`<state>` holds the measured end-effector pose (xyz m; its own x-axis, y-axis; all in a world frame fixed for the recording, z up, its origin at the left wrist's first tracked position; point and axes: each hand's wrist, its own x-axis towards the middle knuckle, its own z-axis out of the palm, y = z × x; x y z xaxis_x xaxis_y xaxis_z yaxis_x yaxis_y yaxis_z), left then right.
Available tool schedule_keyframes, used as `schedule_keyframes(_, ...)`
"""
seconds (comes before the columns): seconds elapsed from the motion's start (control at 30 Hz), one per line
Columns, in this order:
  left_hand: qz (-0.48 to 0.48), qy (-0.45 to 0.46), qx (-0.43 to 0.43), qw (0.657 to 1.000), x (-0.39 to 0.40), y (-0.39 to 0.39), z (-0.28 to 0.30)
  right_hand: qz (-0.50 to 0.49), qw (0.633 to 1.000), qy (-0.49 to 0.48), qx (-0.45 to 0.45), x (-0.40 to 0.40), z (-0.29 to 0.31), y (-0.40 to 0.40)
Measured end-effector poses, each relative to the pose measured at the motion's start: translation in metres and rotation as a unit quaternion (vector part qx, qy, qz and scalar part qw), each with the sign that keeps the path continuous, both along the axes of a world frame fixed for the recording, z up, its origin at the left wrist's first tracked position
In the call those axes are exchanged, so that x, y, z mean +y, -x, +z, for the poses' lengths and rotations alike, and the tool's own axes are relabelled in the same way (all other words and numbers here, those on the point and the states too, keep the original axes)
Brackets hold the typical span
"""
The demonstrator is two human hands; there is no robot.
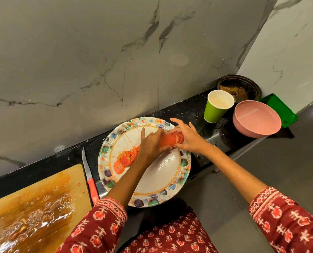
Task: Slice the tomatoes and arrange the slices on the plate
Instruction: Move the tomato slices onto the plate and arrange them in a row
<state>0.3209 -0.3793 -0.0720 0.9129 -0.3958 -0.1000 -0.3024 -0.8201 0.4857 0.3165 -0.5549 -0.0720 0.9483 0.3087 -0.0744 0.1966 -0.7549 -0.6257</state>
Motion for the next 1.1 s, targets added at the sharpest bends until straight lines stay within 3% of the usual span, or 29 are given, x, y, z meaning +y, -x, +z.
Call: schedule_keyframes(1.1, -0.013, -0.032, 0.019, 0.999, -0.011, -0.002, 0.005, -0.006, 1.0, -0.012, 0.012, -0.014, 0.014, -0.005)
